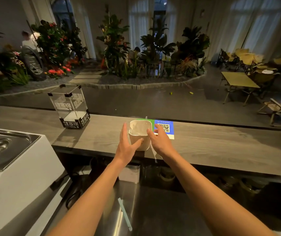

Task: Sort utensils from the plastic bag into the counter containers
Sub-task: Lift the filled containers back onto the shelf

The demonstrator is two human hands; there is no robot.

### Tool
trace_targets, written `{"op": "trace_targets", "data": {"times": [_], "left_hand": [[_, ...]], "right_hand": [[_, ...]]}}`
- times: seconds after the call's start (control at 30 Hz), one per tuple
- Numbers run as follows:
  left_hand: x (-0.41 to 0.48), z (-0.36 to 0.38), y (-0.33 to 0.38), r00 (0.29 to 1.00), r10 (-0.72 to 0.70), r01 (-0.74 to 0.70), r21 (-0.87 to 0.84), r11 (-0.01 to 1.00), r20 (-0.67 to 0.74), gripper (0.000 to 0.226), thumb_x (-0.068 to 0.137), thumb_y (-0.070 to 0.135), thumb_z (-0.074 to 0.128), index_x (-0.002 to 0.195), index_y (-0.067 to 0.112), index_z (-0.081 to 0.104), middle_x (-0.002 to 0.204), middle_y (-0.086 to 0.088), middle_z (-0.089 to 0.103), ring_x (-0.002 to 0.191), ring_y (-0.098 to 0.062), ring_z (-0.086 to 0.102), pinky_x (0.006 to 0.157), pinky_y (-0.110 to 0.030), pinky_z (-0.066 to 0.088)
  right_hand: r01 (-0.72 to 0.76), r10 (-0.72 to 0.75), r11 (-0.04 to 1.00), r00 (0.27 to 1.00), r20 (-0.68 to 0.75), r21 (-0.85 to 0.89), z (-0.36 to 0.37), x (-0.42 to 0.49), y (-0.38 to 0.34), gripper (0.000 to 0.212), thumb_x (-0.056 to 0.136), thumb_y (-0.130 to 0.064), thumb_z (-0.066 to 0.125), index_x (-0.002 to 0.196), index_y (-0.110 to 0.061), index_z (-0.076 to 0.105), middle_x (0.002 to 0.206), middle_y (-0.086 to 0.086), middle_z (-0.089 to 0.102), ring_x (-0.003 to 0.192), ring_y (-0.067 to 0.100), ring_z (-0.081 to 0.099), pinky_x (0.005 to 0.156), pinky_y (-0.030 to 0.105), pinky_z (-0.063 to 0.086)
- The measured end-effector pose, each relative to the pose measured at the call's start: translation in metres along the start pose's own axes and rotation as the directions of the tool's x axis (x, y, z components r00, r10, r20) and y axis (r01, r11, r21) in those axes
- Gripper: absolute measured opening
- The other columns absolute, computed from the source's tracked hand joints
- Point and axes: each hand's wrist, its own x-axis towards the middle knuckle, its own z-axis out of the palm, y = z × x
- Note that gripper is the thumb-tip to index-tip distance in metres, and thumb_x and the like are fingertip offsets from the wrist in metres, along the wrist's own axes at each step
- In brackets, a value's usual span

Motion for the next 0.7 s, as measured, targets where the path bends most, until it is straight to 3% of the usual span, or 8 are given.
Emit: {"op": "trace_targets", "data": {"times": [0.07, 0.17, 0.23, 0.33, 0.57, 0.63, 0.7], "left_hand": [[-0.018, 0.001, 0.014, 0.991, 0.1, -0.095, 0.061, 0.994, -0.086, 0.095, 0.086, 0.046, 0.071, 0.159, 0.027, 0.012, 0.166, 0.004, 0.015, 0.143, -0.002, 0.016, 0.103, -0.009, 0.023], [-0.054, 0.009, 0.028, 0.978, 0.192, -0.189, 0.051, 0.981, -0.081, 0.091, 0.082, 0.049, 0.068, 0.157, 0.028, 0.021, 0.16, 0.007, 0.026, 0.14, -0.002, 0.029, 0.094, 0.004, 0.028], [-0.082, 0.021, 0.035, 0.985, 0.174, -0.174, -0.017, 0.985, -0.013, 0.088, 0.082, 0.048, 0.068, 0.157, 0.033, 0.023, 0.156, 0.012, 0.033, 0.135, 0.0, 0.037, 0.091, 0.001, 0.034], [-0.124, 0.046, 0.039, 0.985, 0.145, -0.137, -0.085, 0.987, 0.095, 0.081, 0.083, 0.047, 0.07, 0.151, 0.041, 0.027, 0.151, 0.013, 0.044, 0.134, 0.003, 0.044, 0.103, -0.012, 0.035], [-0.224, 0.121, 0.016, 0.952, 0.039, -0.014, -0.082, 0.997, 0.304, 0.067, 0.089, 0.038, 0.073, 0.147, 0.028, 0.042, 0.137, 0.013, 0.056, 0.122, 0.006, 0.054, 0.099, -0.014, 0.044], [-0.25, 0.14, 0.007, 0.933, -0.002, 0.026, -0.061, 0.998, 0.36, 0.071, 0.084, 0.048, 0.073, 0.146, 0.029, 0.042, 0.139, 0.013, 0.055, 0.125, 0.004, 0.052, 0.102, -0.016, 0.043], [-0.274, 0.158, -0.003, 0.916, -0.052, 0.073, -0.038, 0.997, 0.398, 0.083, 0.075, 0.059, 0.073, 0.147, 0.028, 0.043, 0.142, 0.013, 0.053, 0.129, -0.001, 0.051, 0.107, -0.023, 0.042]], "right_hand": [[-0.026, 0.026, 0.998, 1.0, -0.003, 0.066, -0.01, -0.015, 0.002, 0.053, 0.103, -0.044, 0.048, 0.15, -0.021, 0.037, 0.15, 0.004, 0.046, 0.13, 0.022, 0.049, 0.089, 0.029, 0.042], [-0.036, 0.037, 0.984, 0.999, -0.004, 0.174, -0.03, -0.044, 0.014, 0.049, 0.102, -0.045, 0.05, 0.145, -0.024, 0.042, 0.145, 0.004, 0.05, 0.122, 0.017, 0.053, 0.092, 0.031, 0.047], [-0.036, 0.035, 0.976, 0.999, 0.011, 0.214, -0.047, -0.068, 0.027, 0.046, 0.101, -0.044, 0.052, 0.142, -0.024, 0.044, 0.142, 0.002, 0.052, 0.122, 0.018, 0.055, 0.094, 0.032, 0.049], [-0.042, 0.041, 0.973, 0.999, 0.01, 0.226, -0.073, -0.109, 0.05, 0.045, 0.1, -0.044, 0.054, 0.14, -0.026, 0.047, 0.137, -0.004, 0.055, 0.12, 0.015, 0.057, 0.091, 0.028, 0.05], [-0.107, 0.12, 0.984, 0.989, -0.084, 0.144, -0.123, -0.209, 0.121, 0.038, 0.102, -0.039, 0.053, 0.137, -0.025, 0.053, 0.123, -0.01, 0.06, 0.112, 0.004, 0.058, 0.089, 0.021, 0.047], [-0.148, 0.159, 0.983, 0.981, -0.109, 0.106, -0.132, -0.237, 0.143, 0.037, 0.102, -0.037, 0.053, 0.137, -0.025, 0.052, 0.124, -0.012, 0.057, 0.114, 0.003, 0.054, 0.087, 0.015, 0.043], [-0.183, 0.188, 0.982, 0.972, -0.138, 0.047, -0.14, -0.259, 0.168, 0.038, 0.101, -0.037, 0.054, 0.137, -0.025, 0.052, 0.131, -0.009, 0.054, 0.122, 0.007, 0.052, 0.095, 0.021, 0.043]]}}
